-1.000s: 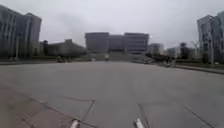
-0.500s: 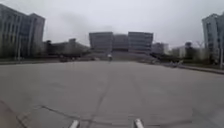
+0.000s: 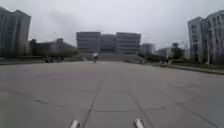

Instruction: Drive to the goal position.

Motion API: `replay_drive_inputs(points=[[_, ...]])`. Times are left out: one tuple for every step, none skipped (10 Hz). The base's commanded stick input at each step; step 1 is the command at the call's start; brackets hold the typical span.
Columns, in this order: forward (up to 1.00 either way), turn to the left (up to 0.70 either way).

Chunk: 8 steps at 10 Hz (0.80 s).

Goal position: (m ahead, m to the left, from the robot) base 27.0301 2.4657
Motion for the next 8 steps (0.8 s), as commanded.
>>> replay_drive_inputs(points=[[1.00,0.00],[1.00,0.00],[1.00,-0.06],[1.00,-0.23],[1.00,-0.34],[1.00,-0.40],[1.00,-0.40],[1.00,-0.40]])
